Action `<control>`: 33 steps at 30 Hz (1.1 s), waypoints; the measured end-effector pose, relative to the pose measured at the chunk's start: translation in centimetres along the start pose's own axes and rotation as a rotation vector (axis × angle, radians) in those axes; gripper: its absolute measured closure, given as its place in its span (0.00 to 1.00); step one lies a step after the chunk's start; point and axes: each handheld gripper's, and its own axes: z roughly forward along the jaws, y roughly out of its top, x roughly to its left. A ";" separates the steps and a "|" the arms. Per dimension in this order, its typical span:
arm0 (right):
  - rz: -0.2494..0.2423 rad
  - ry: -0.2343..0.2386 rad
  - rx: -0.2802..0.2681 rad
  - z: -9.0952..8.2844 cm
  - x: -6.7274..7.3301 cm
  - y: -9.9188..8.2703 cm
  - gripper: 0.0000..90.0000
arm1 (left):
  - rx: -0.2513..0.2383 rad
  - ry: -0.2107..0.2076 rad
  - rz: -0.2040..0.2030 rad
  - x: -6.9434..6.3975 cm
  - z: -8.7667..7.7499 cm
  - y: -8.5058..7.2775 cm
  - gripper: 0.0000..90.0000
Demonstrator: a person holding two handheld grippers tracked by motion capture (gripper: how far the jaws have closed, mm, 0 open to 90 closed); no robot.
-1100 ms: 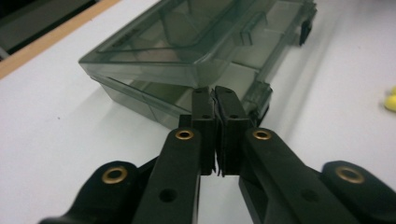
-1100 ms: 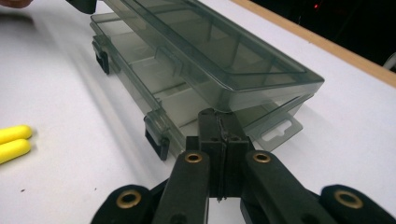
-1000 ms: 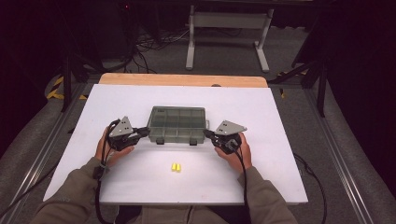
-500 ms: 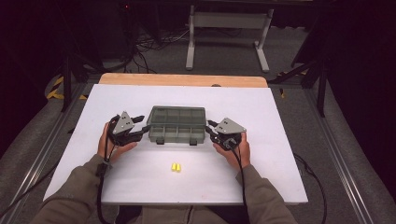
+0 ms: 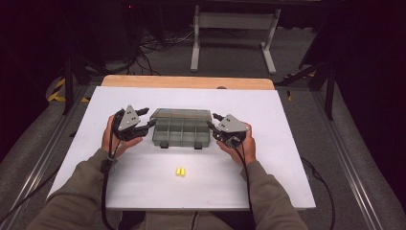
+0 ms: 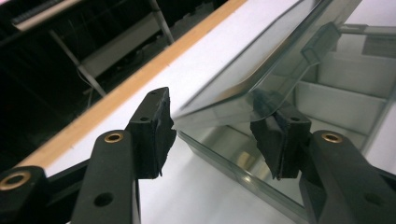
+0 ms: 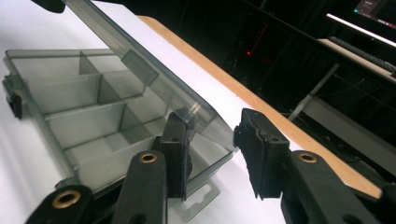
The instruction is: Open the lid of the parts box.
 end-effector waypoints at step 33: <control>0.158 0.037 -0.015 3.8 -5.7 3.8 0.88 | -0.046 -0.066 0.007 5.2 1.9 3.4 0.87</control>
